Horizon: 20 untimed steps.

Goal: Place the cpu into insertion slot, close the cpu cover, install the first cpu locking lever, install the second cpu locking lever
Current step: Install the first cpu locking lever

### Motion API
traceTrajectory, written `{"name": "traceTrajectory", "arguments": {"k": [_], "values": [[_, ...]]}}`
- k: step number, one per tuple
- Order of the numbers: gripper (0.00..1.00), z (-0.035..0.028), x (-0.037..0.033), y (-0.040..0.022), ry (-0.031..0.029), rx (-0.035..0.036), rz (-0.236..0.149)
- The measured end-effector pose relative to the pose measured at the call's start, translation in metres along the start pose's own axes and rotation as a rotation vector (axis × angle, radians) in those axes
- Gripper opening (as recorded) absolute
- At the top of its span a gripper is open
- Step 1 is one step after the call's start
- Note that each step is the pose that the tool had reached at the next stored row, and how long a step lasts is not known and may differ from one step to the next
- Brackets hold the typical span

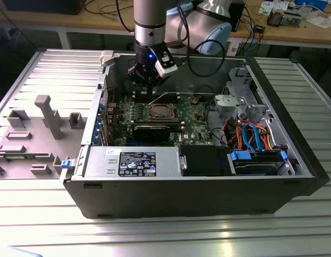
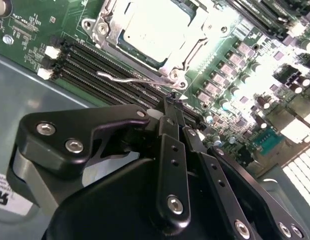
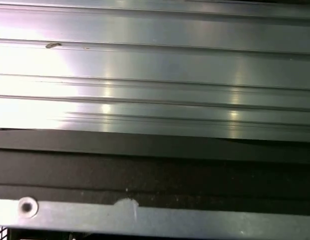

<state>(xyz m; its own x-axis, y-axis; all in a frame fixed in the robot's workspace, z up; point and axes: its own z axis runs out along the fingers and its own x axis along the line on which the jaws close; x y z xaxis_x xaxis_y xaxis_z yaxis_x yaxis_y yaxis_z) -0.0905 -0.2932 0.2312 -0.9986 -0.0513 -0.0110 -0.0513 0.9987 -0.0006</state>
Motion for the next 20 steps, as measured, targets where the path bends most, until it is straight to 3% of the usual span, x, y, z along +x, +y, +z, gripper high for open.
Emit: {"name": "traceTrajectory", "arguments": {"k": [13,20], "values": [[0.11,0.0164,-0.0017,-0.0001,0.0008,0.0000,-0.002],[0.11,0.0201,-0.0025,-0.0002,0.0017,0.0002,-0.002]]}}
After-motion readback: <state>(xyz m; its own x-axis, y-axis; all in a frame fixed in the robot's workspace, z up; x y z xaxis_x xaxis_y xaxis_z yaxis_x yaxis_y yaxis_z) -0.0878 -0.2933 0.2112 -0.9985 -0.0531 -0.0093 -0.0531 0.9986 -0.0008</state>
